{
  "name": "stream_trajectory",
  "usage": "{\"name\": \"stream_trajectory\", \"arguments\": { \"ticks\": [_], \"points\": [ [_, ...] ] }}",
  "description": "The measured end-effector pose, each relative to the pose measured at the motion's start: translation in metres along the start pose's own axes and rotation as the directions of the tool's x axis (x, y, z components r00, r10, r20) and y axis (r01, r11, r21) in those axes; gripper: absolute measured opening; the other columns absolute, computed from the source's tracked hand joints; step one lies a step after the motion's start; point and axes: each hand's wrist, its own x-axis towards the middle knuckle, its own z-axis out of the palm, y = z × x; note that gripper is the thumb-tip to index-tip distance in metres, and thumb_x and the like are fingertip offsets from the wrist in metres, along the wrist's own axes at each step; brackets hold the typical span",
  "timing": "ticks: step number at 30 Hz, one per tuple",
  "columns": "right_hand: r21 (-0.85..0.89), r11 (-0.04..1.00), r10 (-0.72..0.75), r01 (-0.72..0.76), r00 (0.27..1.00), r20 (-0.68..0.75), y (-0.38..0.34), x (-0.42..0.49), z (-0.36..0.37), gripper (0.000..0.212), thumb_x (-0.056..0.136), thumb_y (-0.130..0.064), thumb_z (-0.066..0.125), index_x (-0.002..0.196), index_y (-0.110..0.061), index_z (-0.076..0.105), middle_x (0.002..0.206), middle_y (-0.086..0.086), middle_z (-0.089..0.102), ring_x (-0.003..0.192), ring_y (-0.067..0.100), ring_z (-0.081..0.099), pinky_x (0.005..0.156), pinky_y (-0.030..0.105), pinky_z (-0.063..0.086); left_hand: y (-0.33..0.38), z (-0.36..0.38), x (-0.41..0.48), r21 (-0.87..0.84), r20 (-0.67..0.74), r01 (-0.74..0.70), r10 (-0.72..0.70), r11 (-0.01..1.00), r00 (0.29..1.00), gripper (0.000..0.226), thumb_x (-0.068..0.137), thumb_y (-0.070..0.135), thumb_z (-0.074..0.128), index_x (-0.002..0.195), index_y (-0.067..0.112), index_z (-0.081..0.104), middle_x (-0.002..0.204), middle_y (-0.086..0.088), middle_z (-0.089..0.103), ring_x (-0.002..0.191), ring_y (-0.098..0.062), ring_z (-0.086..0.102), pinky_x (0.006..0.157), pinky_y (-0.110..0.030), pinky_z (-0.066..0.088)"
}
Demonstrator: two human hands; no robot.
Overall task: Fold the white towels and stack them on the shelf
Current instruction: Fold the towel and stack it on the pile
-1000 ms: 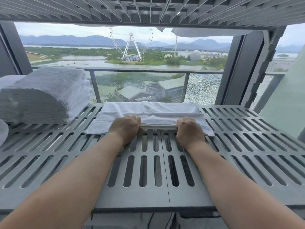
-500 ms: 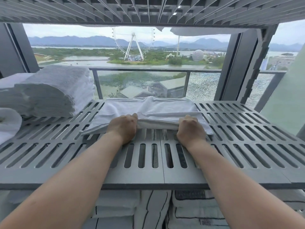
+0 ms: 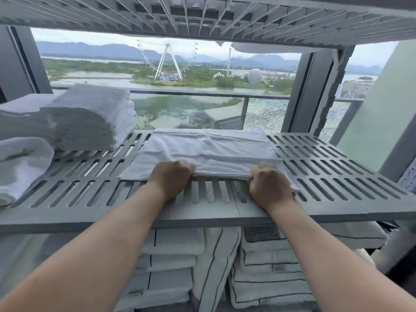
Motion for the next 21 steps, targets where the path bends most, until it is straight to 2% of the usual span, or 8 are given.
{"name": "stream_trajectory", "arguments": {
  "ticks": [3, 5, 6, 8, 11, 13, 17, 21],
  "points": [
    [-0.030, 0.994, 0.106, -0.105, 0.994, 0.019, -0.002, -0.018, -0.010, 0.022, 0.081, 0.002, 0.048, 0.084, -0.005, 0.069, 0.076, 0.014, 0.065, 0.068, 0.026, 0.059, 0.056, 0.027, 0.038, 0.006, -0.005, -0.013, -0.058, -0.062, -0.018, 0.014, 0.998, 0.998, 0.034, 0.094, 0.005, 0.045, 0.116, 0.023, 0.063, 0.114, 0.006, 0.066, 0.094, -0.021, 0.069, 0.061, -0.034, 0.055],
    [-0.030, 0.989, 0.149, -0.148, 0.988, 0.035, -0.002, -0.026, -0.014, 0.026, 0.082, 0.004, 0.047, 0.086, -0.007, 0.070, 0.077, 0.014, 0.066, 0.073, 0.028, 0.063, 0.057, 0.029, 0.042, 0.012, -0.009, -0.020, -0.093, -0.077, -0.066, 0.059, 0.993, 0.995, 0.028, 0.094, 0.006, 0.051, 0.108, 0.023, 0.068, 0.114, 0.007, 0.066, 0.097, -0.020, 0.067, 0.062, -0.036, 0.058],
    [-0.016, 0.991, 0.134, -0.133, 0.990, 0.034, -0.002, -0.030, -0.018, 0.027, 0.083, 0.003, 0.048, 0.090, -0.009, 0.071, 0.079, 0.013, 0.067, 0.077, 0.028, 0.064, 0.061, 0.031, 0.046, 0.015, -0.010, -0.023, -0.100, -0.063, -0.083, 0.077, 0.992, 0.995, 0.025, 0.095, 0.008, 0.051, 0.104, 0.024, 0.069, 0.110, 0.007, 0.067, 0.096, -0.019, 0.067, 0.063, -0.036, 0.058],
    [0.058, 0.998, 0.031, -0.032, 0.999, 0.018, -0.003, -0.039, -0.022, 0.029, 0.086, 0.001, 0.053, 0.102, -0.014, 0.073, 0.089, 0.008, 0.070, 0.088, 0.026, 0.062, 0.078, 0.035, 0.053, 0.017, -0.013, -0.029, -0.117, -0.044, -0.095, 0.090, 0.989, 0.995, 0.027, 0.097, 0.011, 0.047, 0.104, 0.028, 0.067, 0.105, 0.007, 0.068, 0.093, -0.017, 0.067, 0.064, -0.033, 0.057],
    [0.249, 0.962, -0.134, 0.109, 0.987, 0.085, -0.010, -0.044, -0.030, 0.038, 0.085, 0.001, 0.054, 0.114, -0.016, 0.072, 0.108, 0.004, 0.071, 0.103, 0.023, 0.063, 0.094, 0.040, 0.052, 0.019, -0.016, -0.036, -0.126, -0.007, -0.091, 0.091, 0.988, 0.996, 0.033, 0.099, 0.013, 0.038, 0.112, 0.029, 0.064, 0.102, 0.002, 0.070, 0.092, -0.021, 0.069, 0.068, -0.032, 0.056],
    [0.280, 0.955, -0.130, 0.095, 0.985, 0.112, -0.011, -0.044, -0.032, 0.034, 0.087, -0.002, 0.053, 0.112, -0.016, 0.073, 0.108, 0.004, 0.070, 0.103, 0.024, 0.064, 0.090, 0.040, 0.054, 0.021, -0.019, -0.041, -0.111, -0.005, -0.048, 0.048, 0.993, 0.999, 0.029, 0.099, 0.014, 0.040, 0.108, 0.028, 0.064, 0.093, -0.001, 0.071, 0.084, -0.025, 0.070, 0.062, -0.030, 0.051],
    [0.195, 0.976, -0.099, 0.092, 0.995, 0.025, -0.004, -0.052, -0.032, 0.020, 0.088, -0.005, 0.052, 0.091, -0.009, 0.071, 0.085, 0.007, 0.066, 0.088, 0.025, 0.061, 0.069, 0.035, 0.056, 0.027, -0.024, -0.050, 0.032, -0.029, 0.006, -0.005, 0.999, 1.000, 0.020, 0.091, 0.008, 0.052, 0.090, 0.026, 0.060, 0.068, -0.004, 0.068, 0.060, -0.027, 0.070, 0.047, -0.030, 0.042],
    [0.199, 0.976, -0.095, 0.094, 0.995, 0.000, -0.001, -0.060, -0.033, 0.016, 0.085, -0.006, 0.054, 0.088, -0.006, 0.070, 0.087, 0.010, 0.064, 0.089, 0.025, 0.058, 0.072, 0.033, 0.055, 0.043, -0.030, -0.054, 0.123, 0.037, -0.004, -0.001, 0.992, 0.999, 0.026, 0.092, 0.007, 0.047, 0.099, 0.027, 0.061, 0.082, 0.000, 0.072, 0.073, -0.025, 0.072, 0.054, -0.032, 0.050]
  ]
}}
